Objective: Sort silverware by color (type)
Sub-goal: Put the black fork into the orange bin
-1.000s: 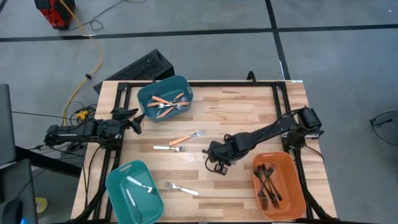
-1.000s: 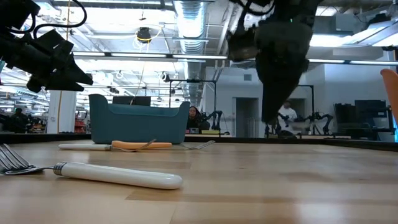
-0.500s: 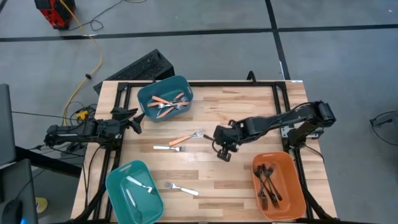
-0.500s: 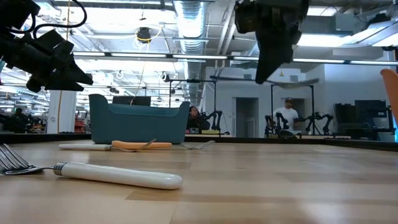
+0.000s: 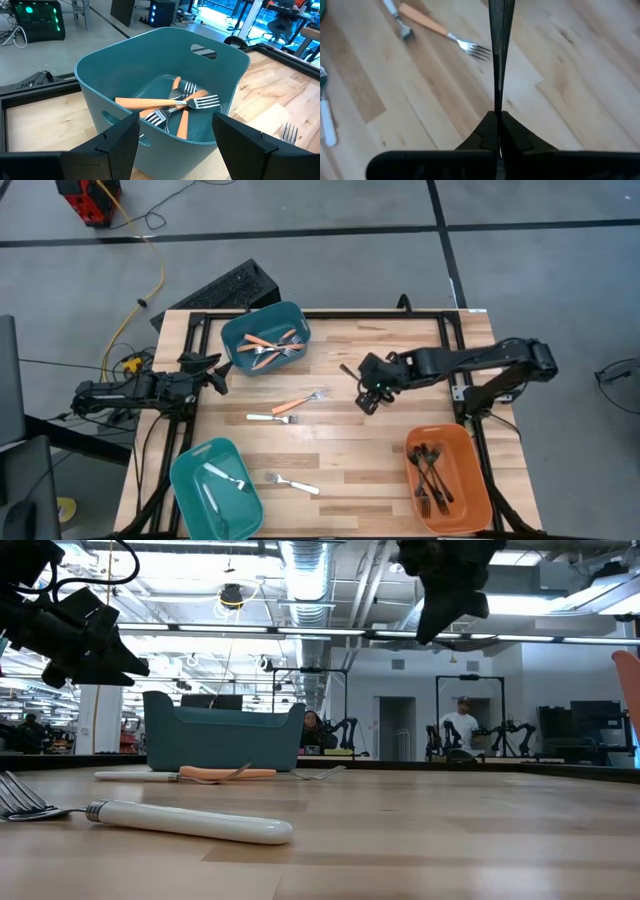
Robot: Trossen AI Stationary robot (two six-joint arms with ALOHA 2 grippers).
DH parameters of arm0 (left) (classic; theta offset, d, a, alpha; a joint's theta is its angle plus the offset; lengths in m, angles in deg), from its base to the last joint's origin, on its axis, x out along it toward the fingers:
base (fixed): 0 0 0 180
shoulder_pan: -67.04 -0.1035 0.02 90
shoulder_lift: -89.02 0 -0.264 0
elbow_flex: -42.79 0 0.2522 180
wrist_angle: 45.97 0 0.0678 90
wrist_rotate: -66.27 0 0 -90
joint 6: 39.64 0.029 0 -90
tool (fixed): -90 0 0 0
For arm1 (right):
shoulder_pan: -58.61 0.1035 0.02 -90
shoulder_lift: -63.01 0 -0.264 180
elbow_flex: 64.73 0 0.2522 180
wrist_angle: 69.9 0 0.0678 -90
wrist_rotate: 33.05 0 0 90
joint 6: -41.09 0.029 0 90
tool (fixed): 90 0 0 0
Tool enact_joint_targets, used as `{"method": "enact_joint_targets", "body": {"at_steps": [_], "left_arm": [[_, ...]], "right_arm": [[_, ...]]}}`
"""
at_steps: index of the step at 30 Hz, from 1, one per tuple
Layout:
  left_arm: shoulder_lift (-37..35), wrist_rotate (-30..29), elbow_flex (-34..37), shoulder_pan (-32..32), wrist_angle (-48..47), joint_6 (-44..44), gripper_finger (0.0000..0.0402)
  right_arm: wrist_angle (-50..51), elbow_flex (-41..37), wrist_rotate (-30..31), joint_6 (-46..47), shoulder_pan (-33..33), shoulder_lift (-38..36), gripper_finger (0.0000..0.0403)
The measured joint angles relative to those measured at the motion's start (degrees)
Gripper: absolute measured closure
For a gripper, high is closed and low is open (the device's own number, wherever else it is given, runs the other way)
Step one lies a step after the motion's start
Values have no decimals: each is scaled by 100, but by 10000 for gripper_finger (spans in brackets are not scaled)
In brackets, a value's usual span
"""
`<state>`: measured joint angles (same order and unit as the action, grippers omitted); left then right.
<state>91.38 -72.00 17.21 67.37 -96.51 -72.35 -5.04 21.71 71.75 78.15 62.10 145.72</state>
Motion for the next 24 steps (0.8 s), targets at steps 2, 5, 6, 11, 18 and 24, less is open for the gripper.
{"method": "enact_joint_targets", "body": {"at_steps": [2,5,6,11,18,24], "left_arm": [[0,0,-1,0,0,0,167],[0,0,0,0,-1,-1,167],[-2,0,0,-1,-2,-3,167],[0,-6,-2,0,0,-5,167],[-2,-15,0,0,0,-9,167],[-1,-17,-1,-1,1,-9,167]], "right_arm": [[221,1,23,53,-84,-108,377],[516,1,52,157,-188,-215,377],[613,1,55,165,-207,-232,377],[1122,1,63,197,-273,-299,378],[1493,9,99,303,-421,-567,379],[2215,7,344,854,-359,-830,378]]}}
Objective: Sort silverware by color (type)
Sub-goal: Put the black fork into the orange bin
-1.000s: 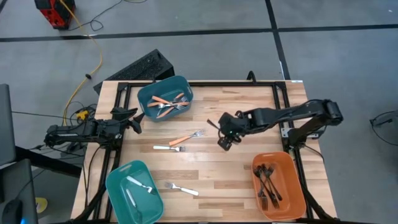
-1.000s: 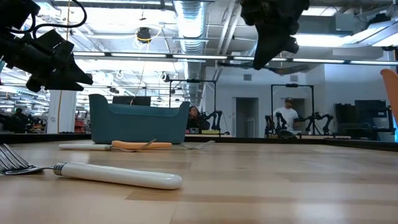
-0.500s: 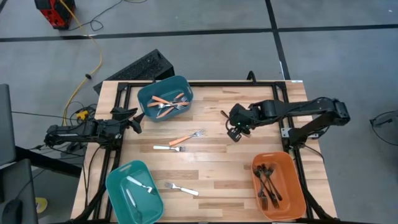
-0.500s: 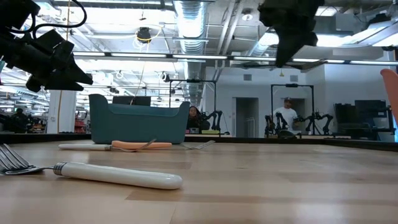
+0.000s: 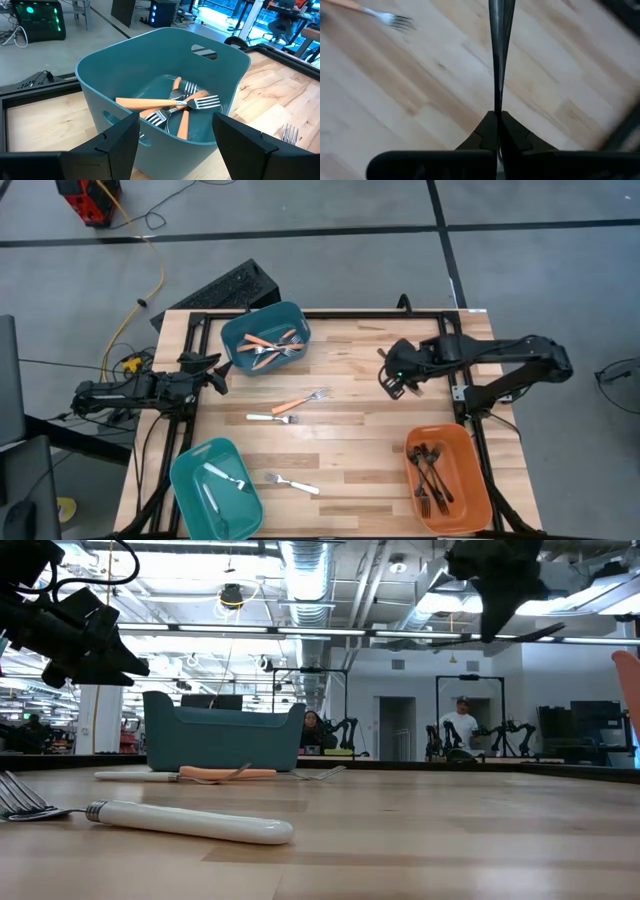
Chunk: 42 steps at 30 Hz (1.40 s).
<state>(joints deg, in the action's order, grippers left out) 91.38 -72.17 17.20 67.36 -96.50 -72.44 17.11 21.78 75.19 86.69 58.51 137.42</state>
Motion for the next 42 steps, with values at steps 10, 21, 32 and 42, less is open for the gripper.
{"method": "enact_joint_targets", "body": {"at_steps": [10,21,32,42], "left_arm": [[1,2,1,-1,-21,-2,167],[1,2,1,-1,-22,4,167],[0,4,1,-1,-23,9,167],[1,22,1,-1,-27,7,167]], "right_arm": [[1166,-7,90,1726,898,-249,377],[1702,-4,92,4399,2825,-400,377],[1671,-4,-753,6287,4345,-398,377],[1015,-4,-1288,7872,5644,-156,377]]}}
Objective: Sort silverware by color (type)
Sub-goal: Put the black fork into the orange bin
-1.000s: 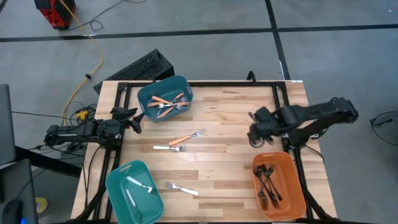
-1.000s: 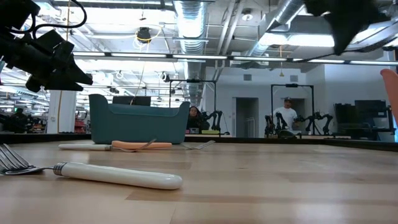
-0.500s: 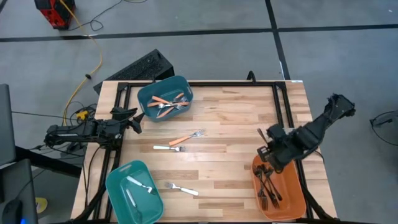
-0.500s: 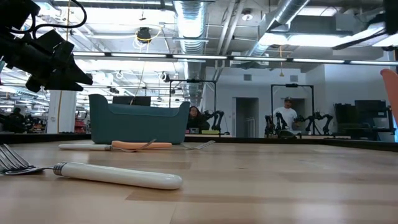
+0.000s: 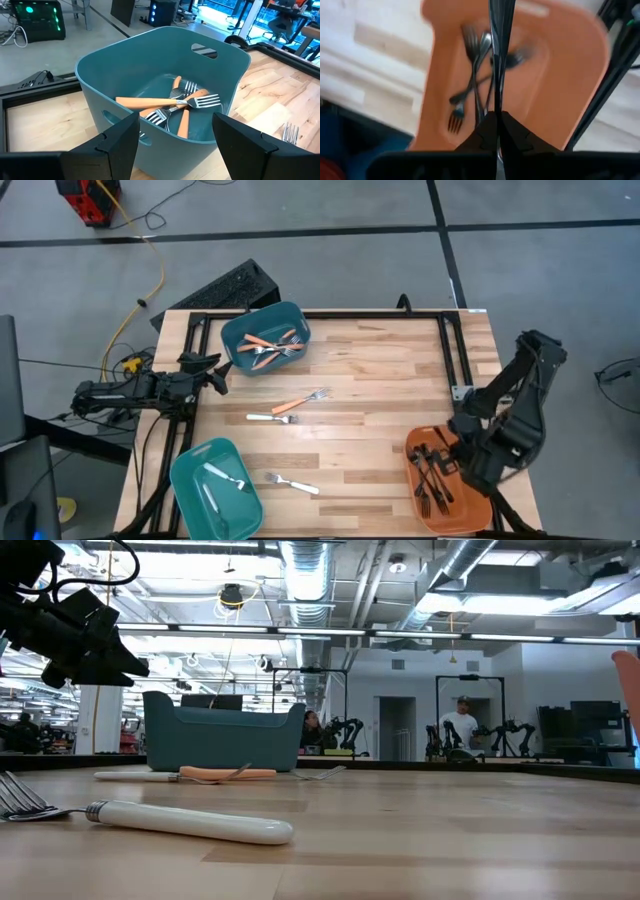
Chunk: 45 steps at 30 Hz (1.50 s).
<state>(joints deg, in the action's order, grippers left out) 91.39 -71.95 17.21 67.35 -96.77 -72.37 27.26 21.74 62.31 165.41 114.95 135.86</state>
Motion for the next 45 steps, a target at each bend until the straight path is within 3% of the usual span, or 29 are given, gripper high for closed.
{"method": "enact_joint_targets", "body": {"at_steps": [6,15,21,27,38,45], "left_arm": [[0,24,0,0,-2,0,167],[-1,24,0,1,0,-3,167],[0,-17,0,0,1,-3,167],[-1,-59,-1,1,4,-5,167],[0,-93,0,0,4,-7,167],[0,-214,-1,0,7,-76,167]], "right_arm": [[-342,0,-235,42,133,426,377],[-485,-2,-419,23,-214,1202,377],[-701,-1,-894,-113,-122,1709,377],[-787,-2,-911,-70,-55,2109,377],[-1061,-31,-893,-66,22,2647,378],[-1714,-632,-1137,65,30,2609,378]]}}
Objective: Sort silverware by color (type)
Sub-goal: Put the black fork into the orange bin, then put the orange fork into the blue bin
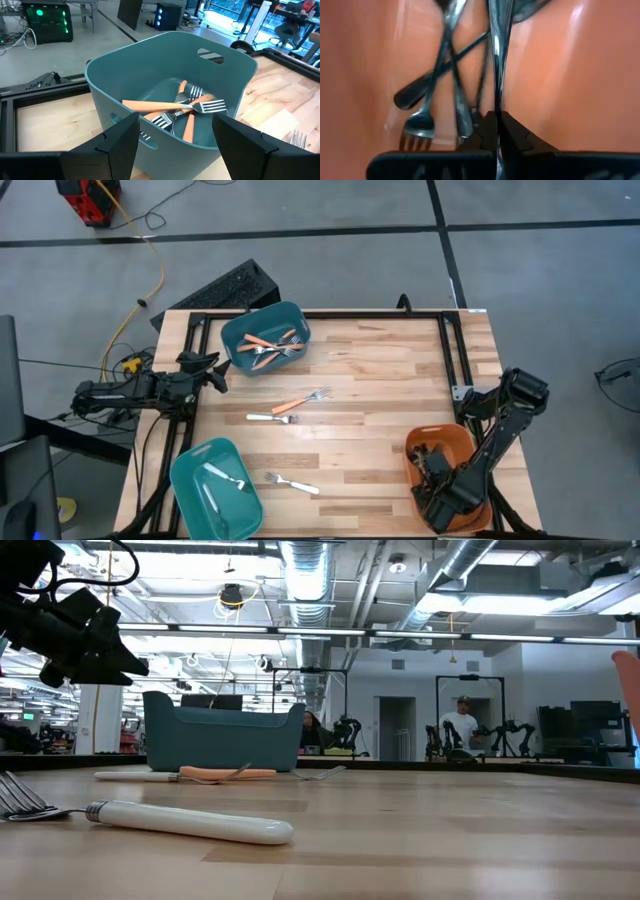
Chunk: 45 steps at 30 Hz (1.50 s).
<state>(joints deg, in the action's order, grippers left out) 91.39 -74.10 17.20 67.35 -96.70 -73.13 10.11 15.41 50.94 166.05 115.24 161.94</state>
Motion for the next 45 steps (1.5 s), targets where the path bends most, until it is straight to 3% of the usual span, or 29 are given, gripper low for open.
{"method": "enact_joint_targets", "body": {"at_steps": [7,19,28,39,45], "left_arm": [[-1,0,1,0,-1,-1,167],[0,0,1,0,-3,-1,167],[0,0,0,0,-3,-1,167],[-1,0,1,0,-5,0,167],[0,2,1,0,-5,1,167]], "right_arm": [[-1145,-711,-12,76,-12,-48,378],[-1179,-786,-19,66,-47,-48,377],[-1169,-786,-18,63,-91,-48,346],[-1192,-786,-19,58,-90,-48,340],[-1285,-786,-18,56,-90,-48,305]]}}
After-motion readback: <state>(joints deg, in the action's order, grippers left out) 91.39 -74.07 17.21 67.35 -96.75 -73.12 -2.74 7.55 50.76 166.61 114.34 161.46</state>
